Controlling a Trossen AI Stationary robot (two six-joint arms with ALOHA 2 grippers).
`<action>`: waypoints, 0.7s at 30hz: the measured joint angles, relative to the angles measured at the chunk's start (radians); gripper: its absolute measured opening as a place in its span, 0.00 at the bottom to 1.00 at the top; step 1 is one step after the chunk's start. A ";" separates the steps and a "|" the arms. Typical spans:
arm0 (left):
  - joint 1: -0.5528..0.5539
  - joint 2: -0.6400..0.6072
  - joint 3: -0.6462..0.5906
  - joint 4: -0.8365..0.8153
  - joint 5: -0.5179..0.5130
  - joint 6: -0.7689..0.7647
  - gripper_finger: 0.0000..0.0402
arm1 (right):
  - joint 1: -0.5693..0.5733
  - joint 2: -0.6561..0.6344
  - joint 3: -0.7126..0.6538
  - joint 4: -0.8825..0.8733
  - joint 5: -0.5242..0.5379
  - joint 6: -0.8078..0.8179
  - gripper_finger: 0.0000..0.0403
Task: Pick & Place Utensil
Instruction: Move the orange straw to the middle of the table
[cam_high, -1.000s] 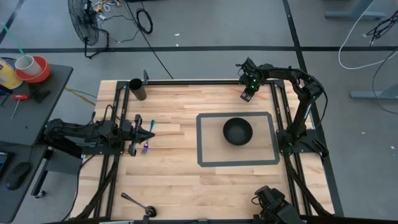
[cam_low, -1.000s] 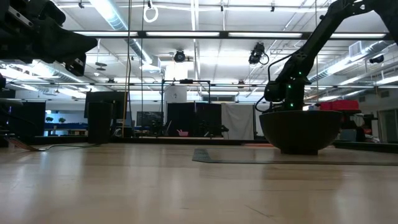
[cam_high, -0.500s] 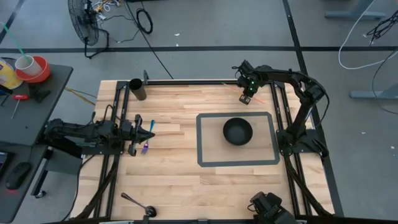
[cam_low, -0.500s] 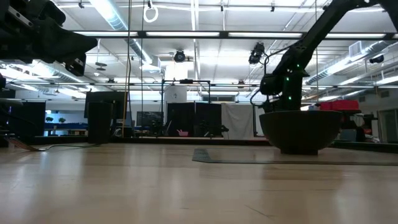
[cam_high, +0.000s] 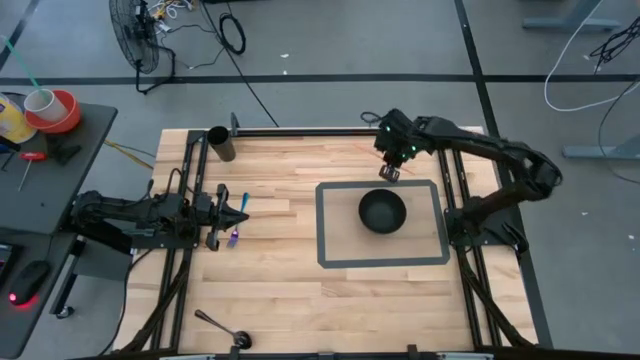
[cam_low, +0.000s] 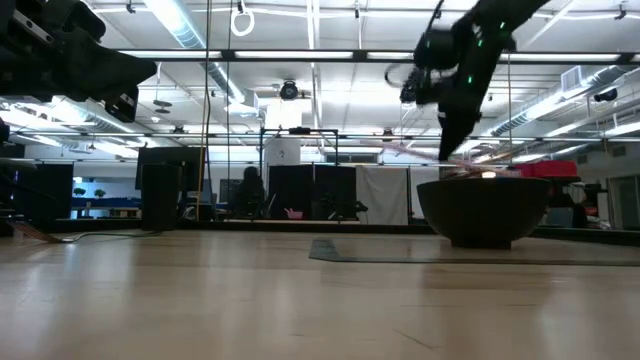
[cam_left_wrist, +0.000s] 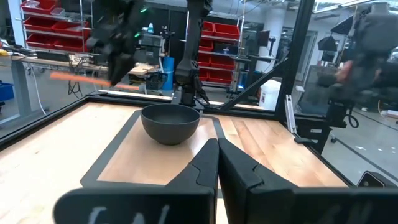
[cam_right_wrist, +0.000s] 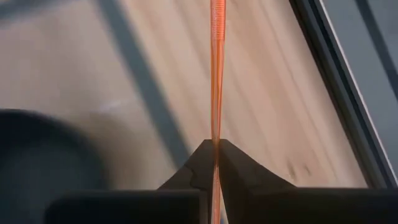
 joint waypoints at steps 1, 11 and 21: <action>0.000 0.000 0.000 0.000 0.000 0.000 0.04 | 0.030 -0.025 0.000 0.003 -0.006 0.014 0.06; 0.000 0.000 0.000 0.000 0.000 0.000 0.04 | 0.293 -0.173 0.001 0.086 -0.008 0.198 0.06; 0.000 0.000 0.000 0.000 0.000 0.000 0.03 | 0.539 -0.140 0.001 0.304 0.022 0.291 0.06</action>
